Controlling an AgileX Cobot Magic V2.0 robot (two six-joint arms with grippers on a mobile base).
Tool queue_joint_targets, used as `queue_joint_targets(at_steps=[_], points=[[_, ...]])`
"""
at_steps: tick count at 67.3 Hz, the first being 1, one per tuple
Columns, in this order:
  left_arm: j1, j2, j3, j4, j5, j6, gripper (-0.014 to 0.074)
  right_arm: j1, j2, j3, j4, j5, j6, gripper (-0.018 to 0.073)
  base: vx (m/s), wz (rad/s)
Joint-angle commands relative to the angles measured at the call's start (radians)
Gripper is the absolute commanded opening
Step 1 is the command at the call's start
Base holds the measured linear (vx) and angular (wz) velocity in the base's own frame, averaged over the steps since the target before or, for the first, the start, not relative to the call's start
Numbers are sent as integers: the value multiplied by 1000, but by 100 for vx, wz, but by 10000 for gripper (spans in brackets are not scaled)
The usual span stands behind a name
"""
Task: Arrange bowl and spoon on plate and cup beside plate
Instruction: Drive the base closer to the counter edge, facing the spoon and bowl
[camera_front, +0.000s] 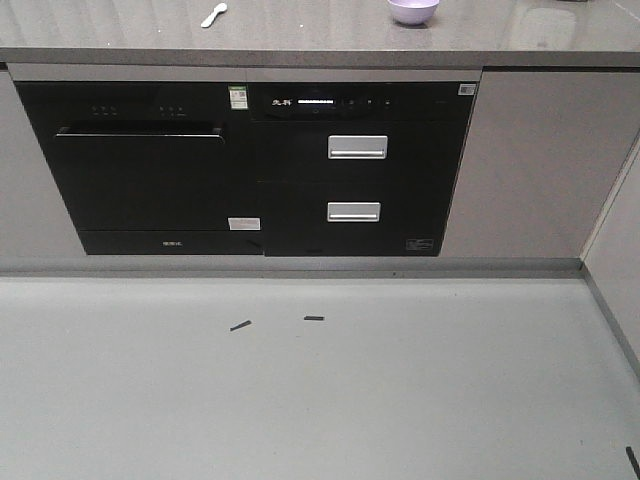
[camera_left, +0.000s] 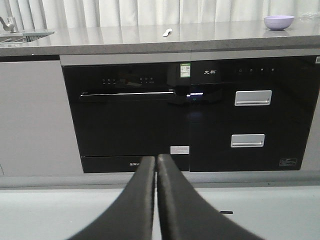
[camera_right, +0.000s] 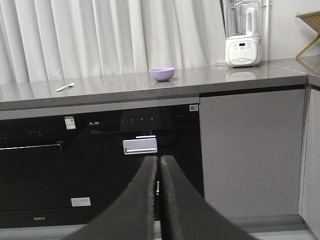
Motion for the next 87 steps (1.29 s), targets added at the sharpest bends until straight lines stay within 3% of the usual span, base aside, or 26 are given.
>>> queue_joint_targets(at_steps=[1, 87], points=[[0, -14, -8, -1, -74, -11, -6, -1, -11, 4, 0, -68, -7, -6, 16, -3], [0, -14, -8, -1, -74, -11, -6, -1, -11, 4, 0, -68, -7, -6, 13, -2]])
